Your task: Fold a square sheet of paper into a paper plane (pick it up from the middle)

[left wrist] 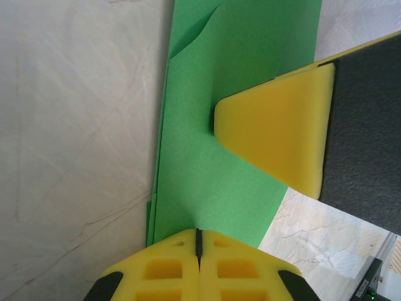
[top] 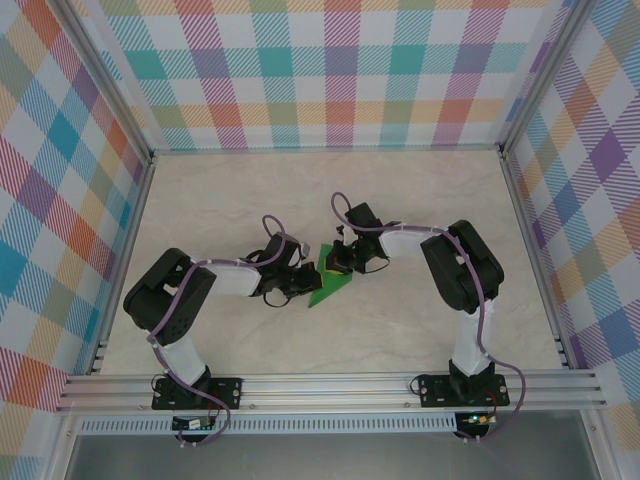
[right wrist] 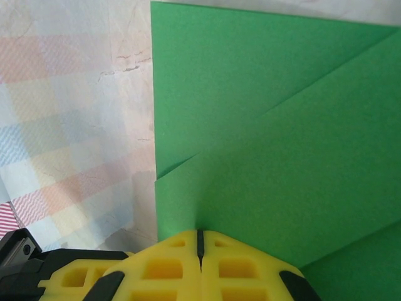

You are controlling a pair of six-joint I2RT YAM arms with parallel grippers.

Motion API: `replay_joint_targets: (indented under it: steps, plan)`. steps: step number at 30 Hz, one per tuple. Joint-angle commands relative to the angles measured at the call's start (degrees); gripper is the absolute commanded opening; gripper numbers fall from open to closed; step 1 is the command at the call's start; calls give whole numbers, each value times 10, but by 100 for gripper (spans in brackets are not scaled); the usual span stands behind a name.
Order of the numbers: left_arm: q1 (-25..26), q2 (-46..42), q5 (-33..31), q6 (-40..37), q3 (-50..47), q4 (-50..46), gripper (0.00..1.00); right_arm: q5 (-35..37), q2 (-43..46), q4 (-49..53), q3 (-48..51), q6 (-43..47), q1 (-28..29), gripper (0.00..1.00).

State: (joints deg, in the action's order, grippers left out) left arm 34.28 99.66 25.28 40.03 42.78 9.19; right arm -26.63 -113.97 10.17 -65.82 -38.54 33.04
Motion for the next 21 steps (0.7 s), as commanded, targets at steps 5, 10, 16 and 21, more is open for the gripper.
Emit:
replay_joint_targets:
  steps: [5, 10, 16, 21]
  plan:
    - [-4, -35, 9, -8, 23, -82, 0, 49, -37, 43, 12, 16, -1, 0]
    - [-4, -37, 30, 2, 27, -50, 3, 52, -42, 48, 14, 18, -1, 0]
    - [-4, -17, 47, 9, 11, -22, 4, 54, -42, 45, 22, 10, -1, 0]
    - [-5, -6, 57, 6, 2, -13, 3, 58, -41, 47, 25, 6, -1, 0]
